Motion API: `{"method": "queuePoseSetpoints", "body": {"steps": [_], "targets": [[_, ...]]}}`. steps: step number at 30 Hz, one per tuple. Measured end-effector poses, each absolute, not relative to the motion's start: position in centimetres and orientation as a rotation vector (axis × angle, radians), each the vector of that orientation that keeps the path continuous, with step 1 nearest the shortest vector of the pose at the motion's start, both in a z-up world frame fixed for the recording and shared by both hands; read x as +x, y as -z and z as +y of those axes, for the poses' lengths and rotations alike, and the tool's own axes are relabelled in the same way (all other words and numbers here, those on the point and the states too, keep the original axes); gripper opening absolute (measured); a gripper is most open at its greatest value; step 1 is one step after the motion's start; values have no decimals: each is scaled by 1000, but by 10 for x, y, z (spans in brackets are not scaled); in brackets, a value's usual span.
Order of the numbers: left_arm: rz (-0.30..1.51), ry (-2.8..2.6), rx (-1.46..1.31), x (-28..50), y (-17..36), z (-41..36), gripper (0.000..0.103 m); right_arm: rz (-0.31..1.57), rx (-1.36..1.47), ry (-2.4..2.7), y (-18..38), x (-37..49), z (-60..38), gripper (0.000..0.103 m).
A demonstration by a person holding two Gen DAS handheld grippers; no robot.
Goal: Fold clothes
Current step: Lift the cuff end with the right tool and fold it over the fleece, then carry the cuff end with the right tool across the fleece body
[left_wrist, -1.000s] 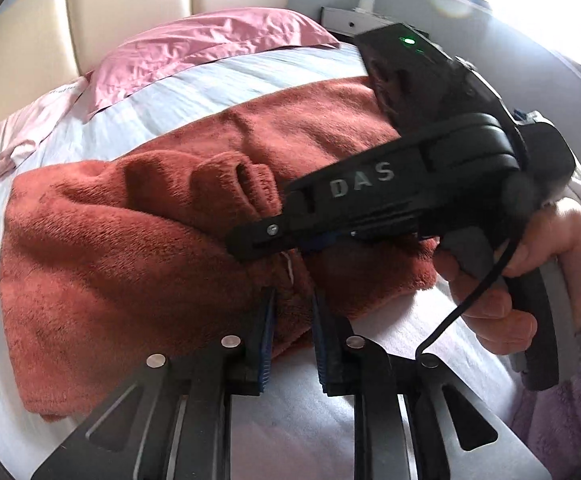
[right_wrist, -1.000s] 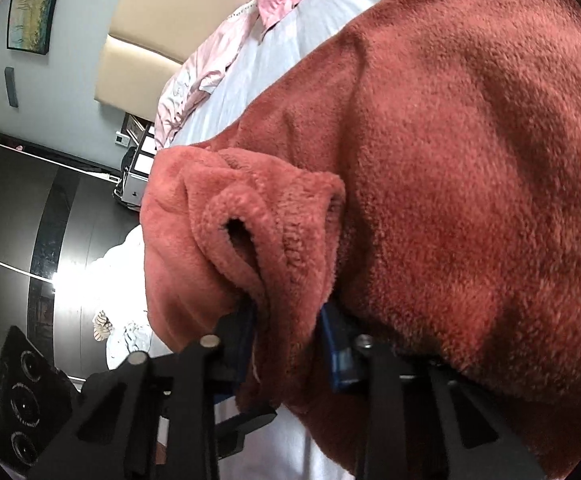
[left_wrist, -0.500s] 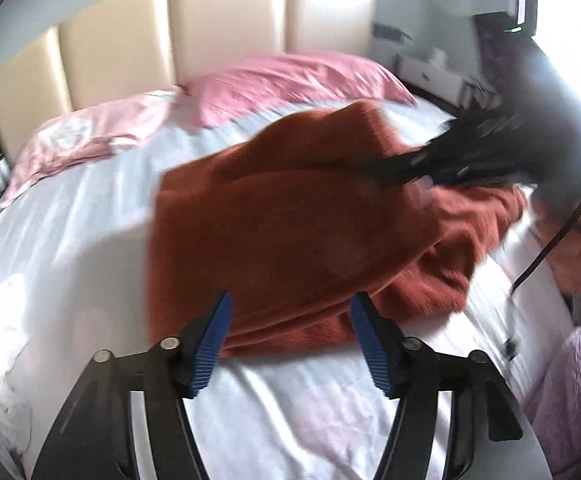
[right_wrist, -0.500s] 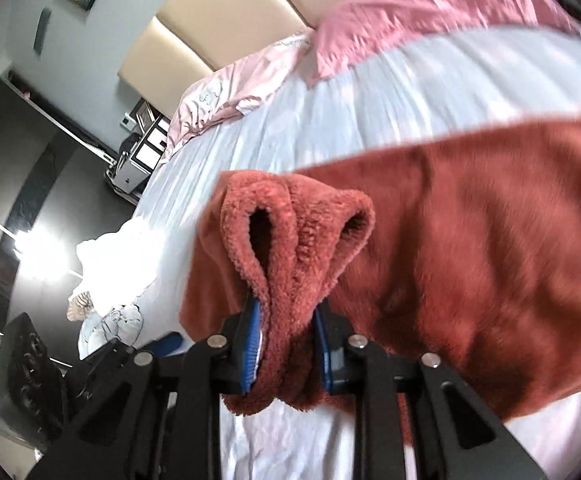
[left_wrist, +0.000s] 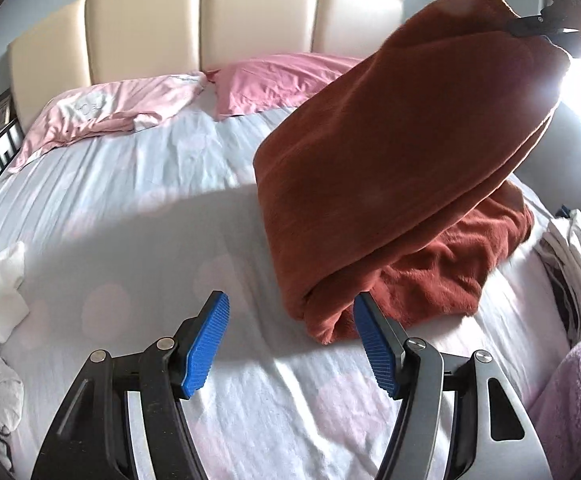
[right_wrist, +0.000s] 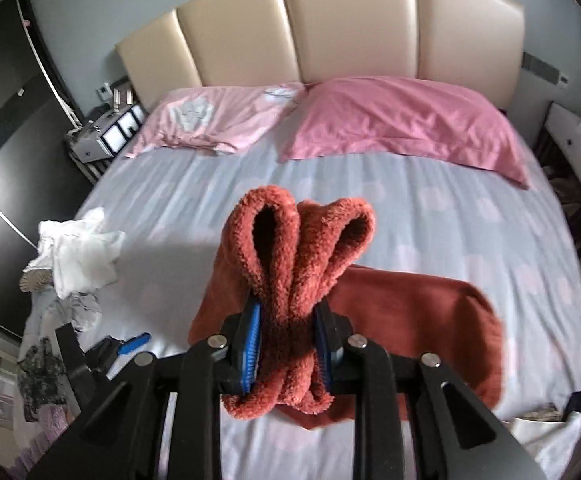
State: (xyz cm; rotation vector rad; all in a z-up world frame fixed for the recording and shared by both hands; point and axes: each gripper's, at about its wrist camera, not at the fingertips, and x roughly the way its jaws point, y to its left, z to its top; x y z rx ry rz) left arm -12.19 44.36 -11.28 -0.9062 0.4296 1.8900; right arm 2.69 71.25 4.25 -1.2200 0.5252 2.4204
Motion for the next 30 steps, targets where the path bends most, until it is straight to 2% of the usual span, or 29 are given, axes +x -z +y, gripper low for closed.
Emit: {"method": "queuePoseSetpoints", "body": {"steps": [10,16,21,30], "targets": [[412,-1851,-958,-123,123,461,66,607,-1233,-2258,-5,99,803,23],[344,-1835,-1011,-129,127,481,66,691,-1248,-2125,54,135,862,23],[295,-1833,-1039,-133,125,510,66,830,-1291,-2045,120,158,901,23],[382,-1834,-1049,-112,133,565,66,1035,-1303,-1994,194,190,932,23]]}}
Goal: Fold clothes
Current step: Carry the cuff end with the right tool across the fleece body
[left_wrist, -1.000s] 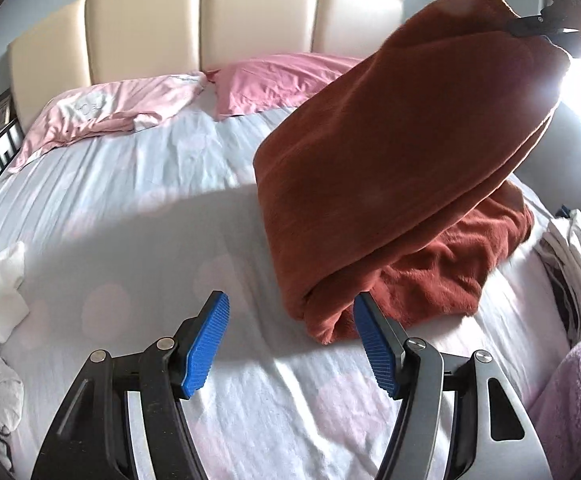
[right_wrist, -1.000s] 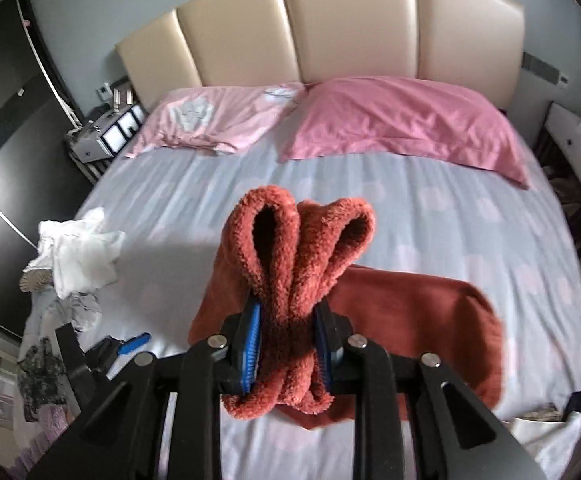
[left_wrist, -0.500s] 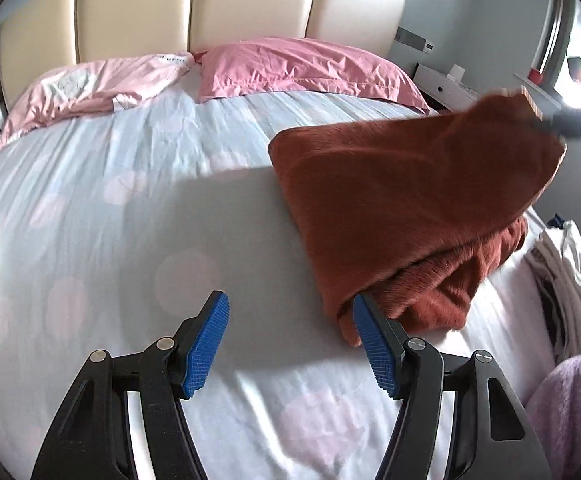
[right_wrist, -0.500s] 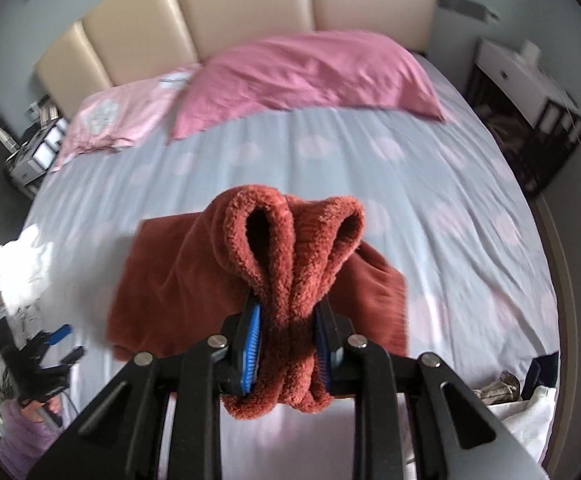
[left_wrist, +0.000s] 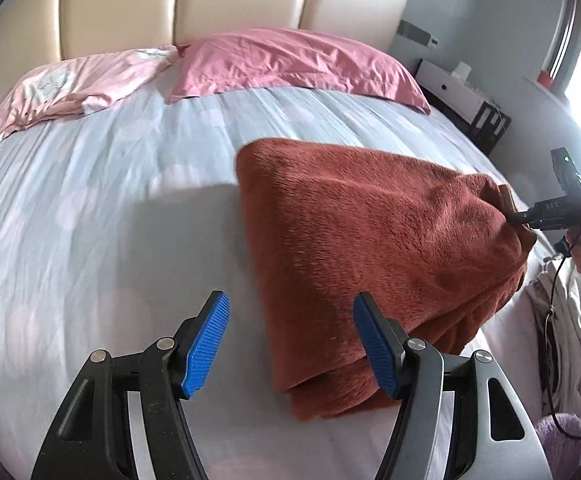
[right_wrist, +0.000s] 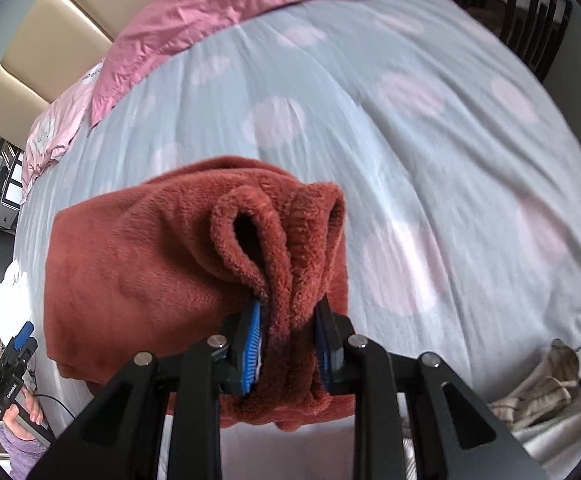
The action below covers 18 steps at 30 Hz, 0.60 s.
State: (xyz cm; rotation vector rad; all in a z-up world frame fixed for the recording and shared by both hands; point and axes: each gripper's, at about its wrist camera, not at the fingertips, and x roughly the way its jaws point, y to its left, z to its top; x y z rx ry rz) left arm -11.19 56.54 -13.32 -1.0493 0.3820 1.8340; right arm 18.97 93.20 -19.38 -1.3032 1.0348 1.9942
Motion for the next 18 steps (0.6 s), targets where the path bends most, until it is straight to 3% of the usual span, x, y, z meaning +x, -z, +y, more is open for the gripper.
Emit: {"method": "queuePoseSetpoints", "body": {"steps": [6,11,15,18], "targets": [[417,-1841,-1081,-101,144,583,66,1132,-1289,-1999,217,199,939,31],[449,-1874,-1053,-99,141,583,66,1151,-1291,-2042,203,203,941,37],[393,-1876,-1093,-107,139,581,66,1168,-1325,-2033,201,213,939,57],[344,-1847,-1144,-111,144,582,68,1297,-1293,-2001,215,225,943,68]]}}
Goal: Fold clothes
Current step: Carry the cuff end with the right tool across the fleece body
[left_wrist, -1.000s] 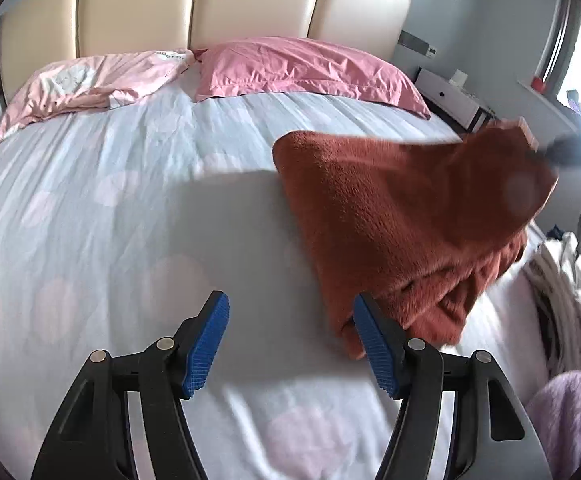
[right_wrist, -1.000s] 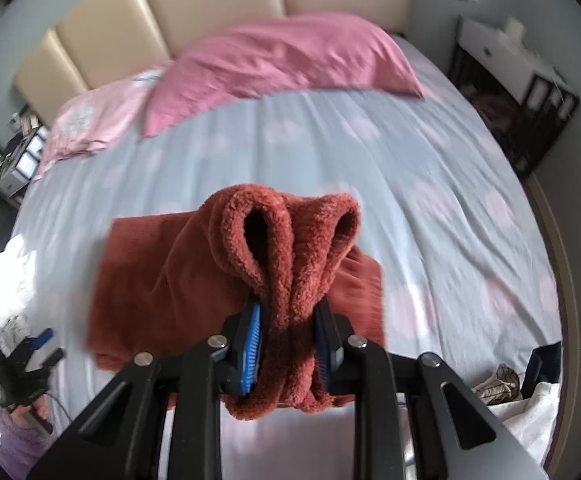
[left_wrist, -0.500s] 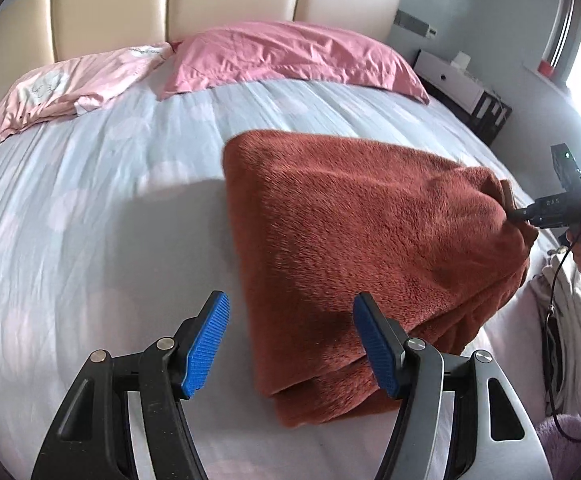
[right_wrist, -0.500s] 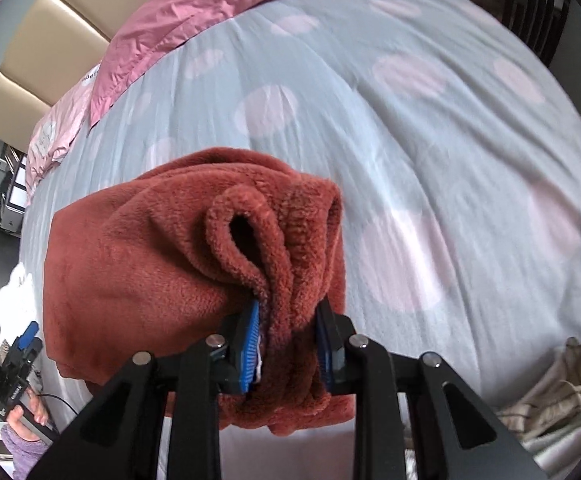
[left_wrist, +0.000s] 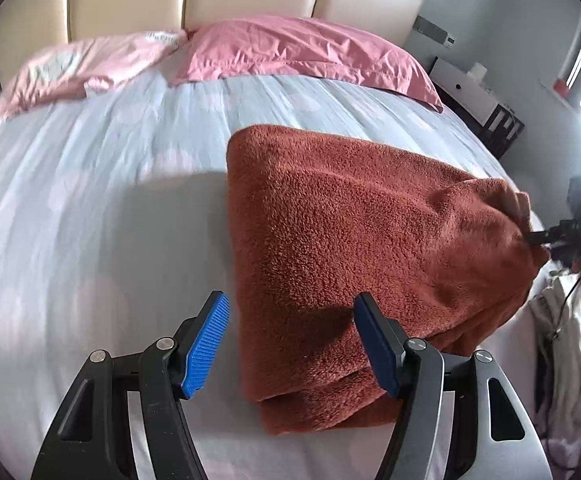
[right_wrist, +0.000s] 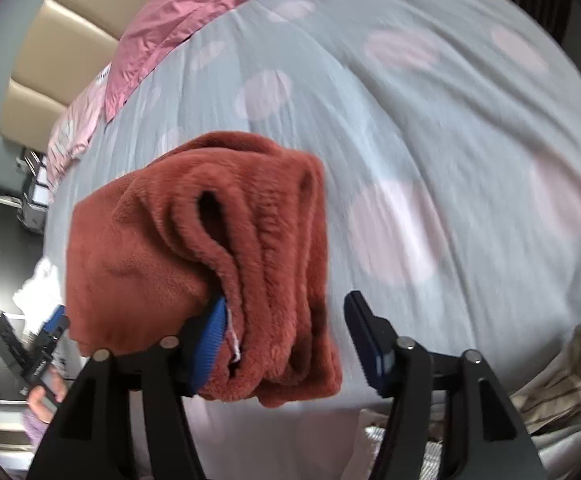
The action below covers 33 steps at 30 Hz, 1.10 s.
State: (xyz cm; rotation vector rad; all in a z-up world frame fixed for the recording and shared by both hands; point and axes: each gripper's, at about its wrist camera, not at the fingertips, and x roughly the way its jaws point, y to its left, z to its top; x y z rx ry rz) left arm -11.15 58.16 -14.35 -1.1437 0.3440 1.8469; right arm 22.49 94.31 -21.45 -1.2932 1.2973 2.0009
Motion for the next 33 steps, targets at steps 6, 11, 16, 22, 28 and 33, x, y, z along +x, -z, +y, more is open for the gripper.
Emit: {"method": "queuePoseSetpoints", "body": {"steps": [6,11,16,22,28,33], "targets": [[301,-1784,-1245,-119,167,583,75,1576,-1252,-1967,251,227,948,70],[263,-1736,-1300,-126,182,585,75,1662,-1259,-1985,273,217,945,70],[256,-1715,-1327,-128,193,587,75,1577,-1288,-2035,268,205,938,50],[302,-1761,-1266,-125,181,585,75,1440,-1302,-2049,240,197,926,38],[395,-1840,-1147,-118,148,580,75,1386,-1237,-2073,195,197,923,37],[418,-1784,-1063,-100,114,590,75,1314,-1255,-2058,160,189,907,37]]}}
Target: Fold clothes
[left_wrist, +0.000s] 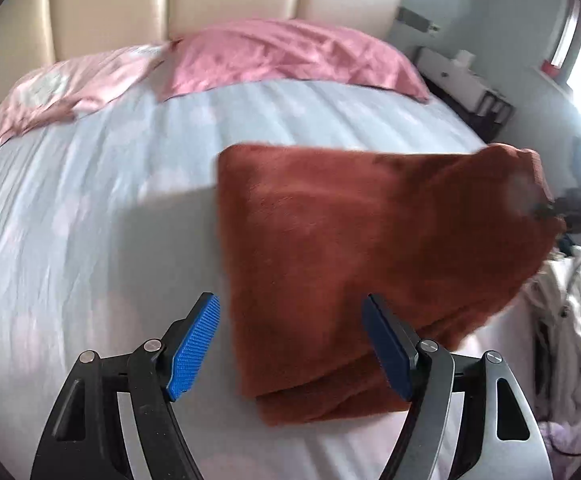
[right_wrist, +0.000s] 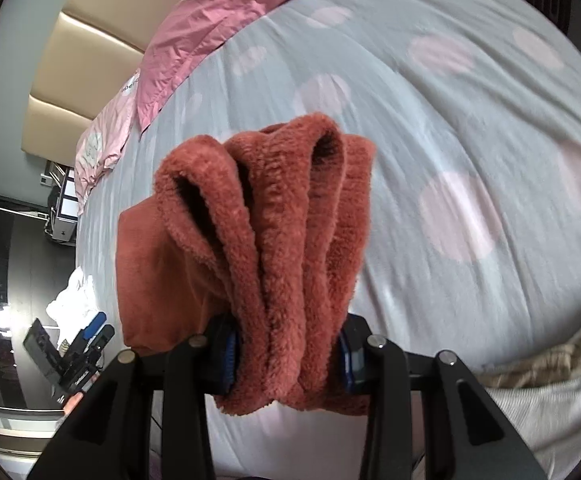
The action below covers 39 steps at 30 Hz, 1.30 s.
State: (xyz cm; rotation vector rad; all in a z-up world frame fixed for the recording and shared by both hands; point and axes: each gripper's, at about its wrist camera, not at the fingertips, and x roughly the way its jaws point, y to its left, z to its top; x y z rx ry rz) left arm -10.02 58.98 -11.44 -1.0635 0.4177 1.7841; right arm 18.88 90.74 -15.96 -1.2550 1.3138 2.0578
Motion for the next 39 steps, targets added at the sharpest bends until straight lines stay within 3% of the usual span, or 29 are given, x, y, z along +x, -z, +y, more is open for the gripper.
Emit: {"method": "queuePoseSetpoints", "body": {"steps": [8,13,17,29,39], "targets": [[442,-1604,-1011,-80,93,662,58,1261,-1278,-2086,132,183,894,37],[515,-1526,-1033,-68,111,706,39,1266,-1280,-2092,129,179,891,37],[591,-1515,-1056,-65,138,739,30,1261,-1292,-2098,132,176,894,37],[689,-1468,-1129,-68,195,792,30,1302,-1327,-2086,157,164,908,37],[678,-1531,-1037,-92,145,792,30,1298,-1312,-2102,156,167,907,37]]}}
